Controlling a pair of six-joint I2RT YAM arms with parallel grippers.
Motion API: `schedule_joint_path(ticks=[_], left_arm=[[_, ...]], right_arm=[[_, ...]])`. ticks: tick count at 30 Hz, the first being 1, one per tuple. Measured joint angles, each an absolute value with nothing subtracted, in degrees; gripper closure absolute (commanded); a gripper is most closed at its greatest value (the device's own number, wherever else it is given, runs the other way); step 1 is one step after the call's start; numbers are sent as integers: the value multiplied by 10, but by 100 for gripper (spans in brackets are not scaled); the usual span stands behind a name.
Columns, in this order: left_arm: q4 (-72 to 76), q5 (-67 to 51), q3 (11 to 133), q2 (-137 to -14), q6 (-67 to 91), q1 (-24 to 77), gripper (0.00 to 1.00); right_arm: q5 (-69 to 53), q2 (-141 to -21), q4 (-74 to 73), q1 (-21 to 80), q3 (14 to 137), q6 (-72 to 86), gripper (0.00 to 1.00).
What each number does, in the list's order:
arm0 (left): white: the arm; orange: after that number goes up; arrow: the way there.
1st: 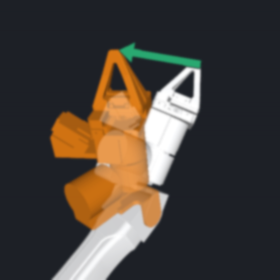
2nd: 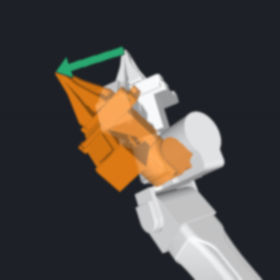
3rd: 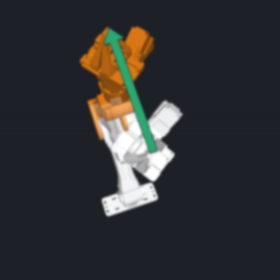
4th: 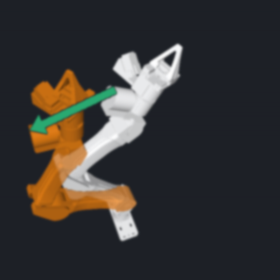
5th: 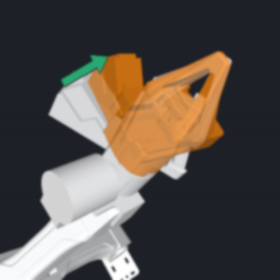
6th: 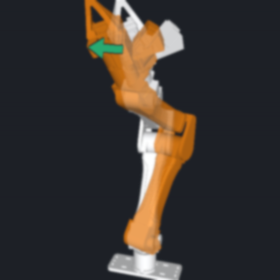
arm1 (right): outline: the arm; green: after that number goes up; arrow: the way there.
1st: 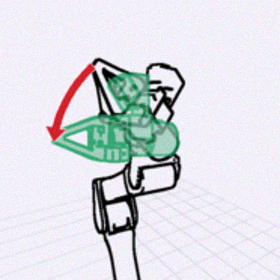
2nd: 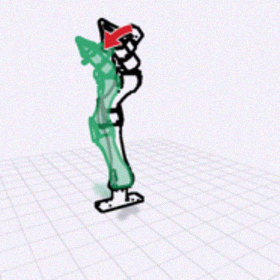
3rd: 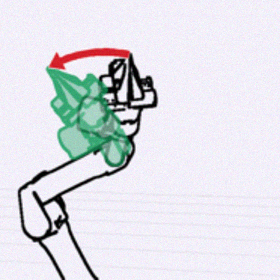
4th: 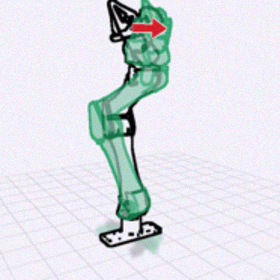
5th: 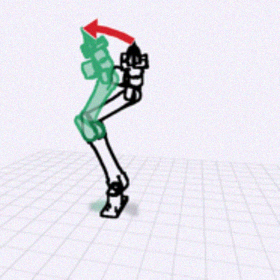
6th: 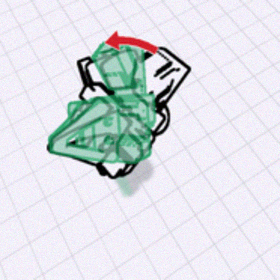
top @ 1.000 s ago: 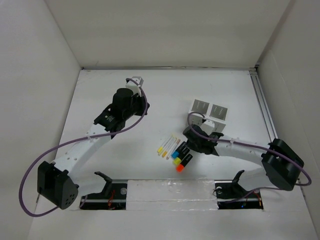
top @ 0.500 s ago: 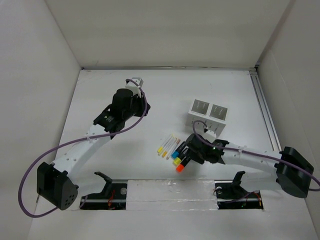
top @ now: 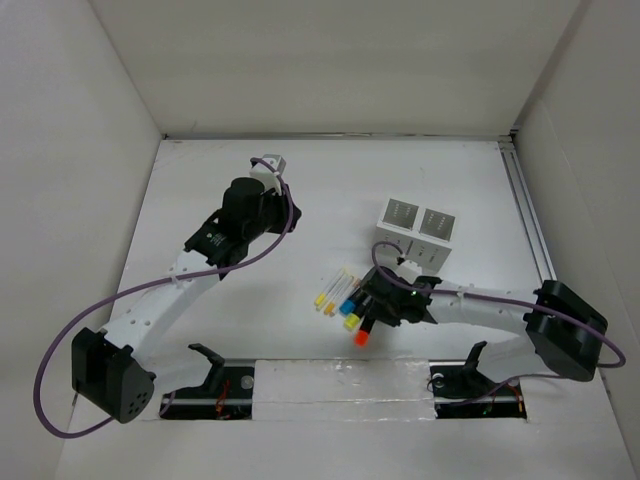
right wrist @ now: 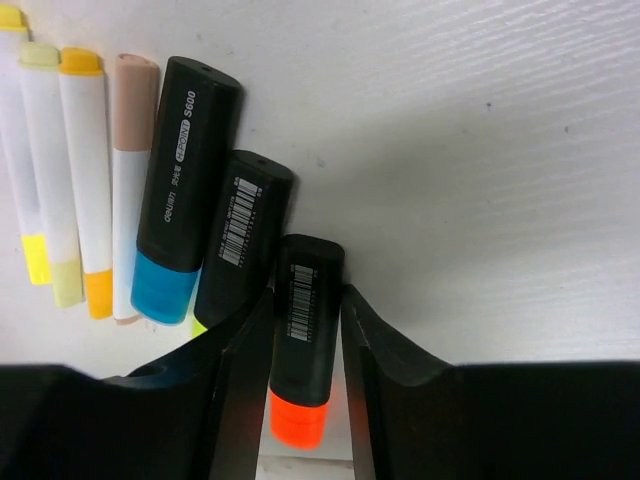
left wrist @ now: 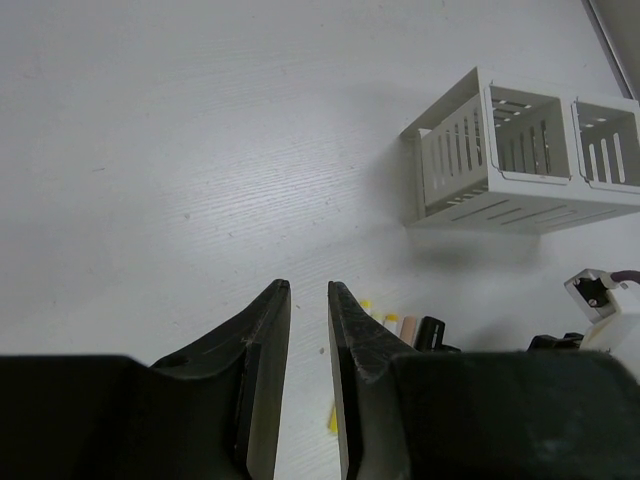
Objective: Organize the desk
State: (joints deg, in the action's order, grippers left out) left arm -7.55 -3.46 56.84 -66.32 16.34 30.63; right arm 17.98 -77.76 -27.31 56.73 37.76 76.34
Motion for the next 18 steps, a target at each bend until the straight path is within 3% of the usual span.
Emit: schedule_joint_path(ticks=[2, 6, 9, 10, 18], left_arm=[[-76, -35, 568, -663, 163, 306, 82], [-76, -37, 568, -663, 163, 306, 82], [-75, -38, 568, -663, 163, 306, 82], [-76, -39, 568, -663, 163, 306, 82], [-75, -43, 568, -662, 163, 306, 83]], right_arm=[[180, -780, -268, 568, 378, 763, 63], [180, -777, -270, 568, 378, 768, 53], [180, -773, -285, 571, 378, 769, 69], [180, -770, -295, 571, 378, 768, 80], [182, -755, -322, 571, 393, 767, 96]])
